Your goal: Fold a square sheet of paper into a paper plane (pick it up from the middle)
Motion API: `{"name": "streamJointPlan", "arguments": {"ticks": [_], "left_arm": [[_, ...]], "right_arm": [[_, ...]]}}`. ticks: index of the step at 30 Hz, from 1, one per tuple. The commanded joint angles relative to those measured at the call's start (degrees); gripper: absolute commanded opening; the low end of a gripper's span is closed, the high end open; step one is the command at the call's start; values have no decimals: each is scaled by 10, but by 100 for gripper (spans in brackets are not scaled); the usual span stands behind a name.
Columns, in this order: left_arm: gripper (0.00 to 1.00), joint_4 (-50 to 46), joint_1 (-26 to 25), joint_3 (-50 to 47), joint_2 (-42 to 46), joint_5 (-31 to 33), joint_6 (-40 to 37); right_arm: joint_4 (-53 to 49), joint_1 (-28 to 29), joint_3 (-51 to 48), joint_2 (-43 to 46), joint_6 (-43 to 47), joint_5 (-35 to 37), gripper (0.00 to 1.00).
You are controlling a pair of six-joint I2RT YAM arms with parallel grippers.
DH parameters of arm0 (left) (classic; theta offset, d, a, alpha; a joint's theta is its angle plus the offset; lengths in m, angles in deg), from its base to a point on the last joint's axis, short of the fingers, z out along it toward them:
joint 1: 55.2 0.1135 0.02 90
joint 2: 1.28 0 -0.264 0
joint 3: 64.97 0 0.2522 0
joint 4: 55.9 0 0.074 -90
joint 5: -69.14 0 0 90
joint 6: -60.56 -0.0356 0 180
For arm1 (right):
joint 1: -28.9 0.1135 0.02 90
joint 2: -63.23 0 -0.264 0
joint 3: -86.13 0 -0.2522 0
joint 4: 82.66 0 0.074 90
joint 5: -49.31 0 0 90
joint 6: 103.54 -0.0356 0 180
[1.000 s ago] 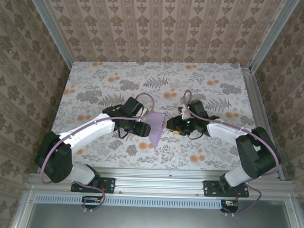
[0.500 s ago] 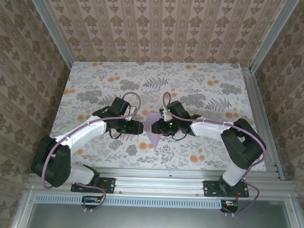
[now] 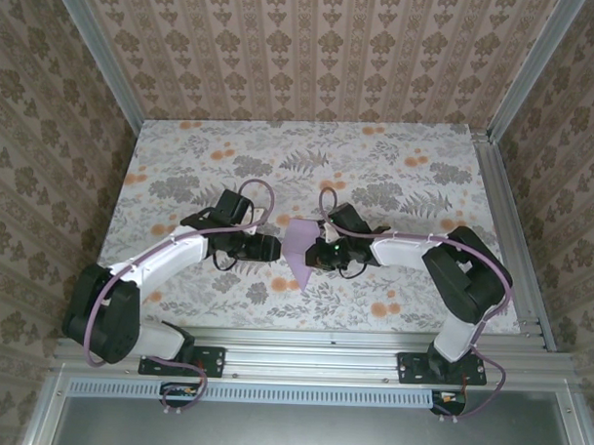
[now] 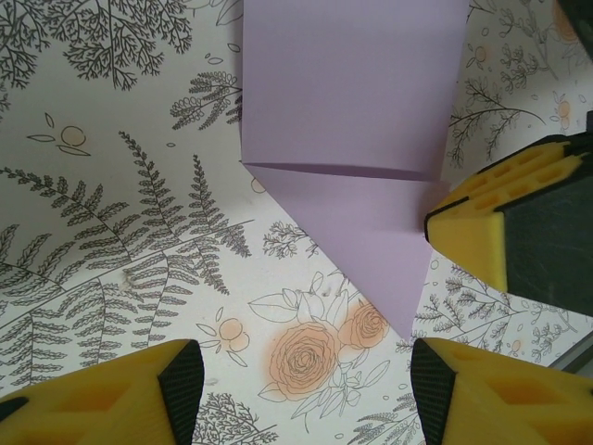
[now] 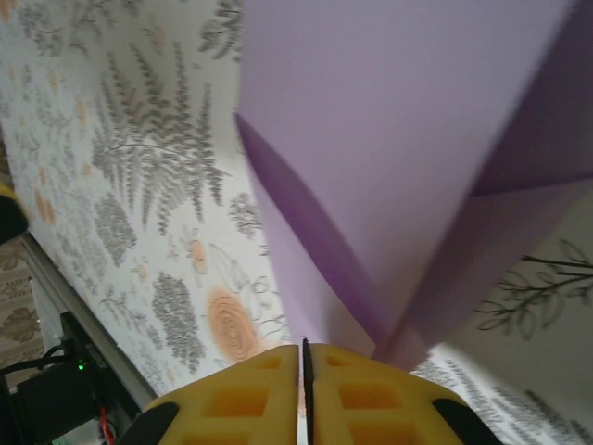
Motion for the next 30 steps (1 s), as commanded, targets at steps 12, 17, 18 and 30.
{"name": "streamJointPlan", "arguments": {"ticks": [12,17,18,30], "left_arm": [[64,46,3,-24,-7,-29,59],[63,124,-7,-57,-16,-36,118],[63,146,-9,-64,-18,-35,133],[59,323,-42,-107,-73,15,290]], "right_arm": [[85,-27,-69,-40,-15,-4,1],[121,-40,-101,-49,-24,-15,0],[126,-41,-106,-49,-25,-15,0],[134,-49,-134,-52,-16,-11,0]]}}
